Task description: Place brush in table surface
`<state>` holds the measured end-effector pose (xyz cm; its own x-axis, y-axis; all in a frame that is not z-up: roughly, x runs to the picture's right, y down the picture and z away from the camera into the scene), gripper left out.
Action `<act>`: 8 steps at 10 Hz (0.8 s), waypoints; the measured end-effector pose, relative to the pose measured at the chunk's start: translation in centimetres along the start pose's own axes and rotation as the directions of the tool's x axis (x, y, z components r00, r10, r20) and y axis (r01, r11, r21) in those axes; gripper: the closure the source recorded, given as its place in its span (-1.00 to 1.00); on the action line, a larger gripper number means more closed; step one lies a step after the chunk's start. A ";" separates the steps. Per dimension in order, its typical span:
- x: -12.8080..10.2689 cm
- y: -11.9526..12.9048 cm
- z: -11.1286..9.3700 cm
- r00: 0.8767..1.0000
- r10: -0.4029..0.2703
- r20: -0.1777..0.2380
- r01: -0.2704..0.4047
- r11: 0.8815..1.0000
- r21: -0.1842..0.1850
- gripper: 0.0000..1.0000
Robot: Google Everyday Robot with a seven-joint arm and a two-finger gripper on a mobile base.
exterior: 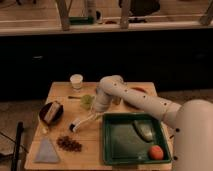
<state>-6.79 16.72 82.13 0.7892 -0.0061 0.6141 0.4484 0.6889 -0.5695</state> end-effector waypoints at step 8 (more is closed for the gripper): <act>-0.7 0.0 0.5 1.000 -0.024 0.010 0.024 0.999 -0.026 -0.60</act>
<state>-7.58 17.13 81.95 0.7739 -0.0154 0.6331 0.4785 0.6692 -0.5685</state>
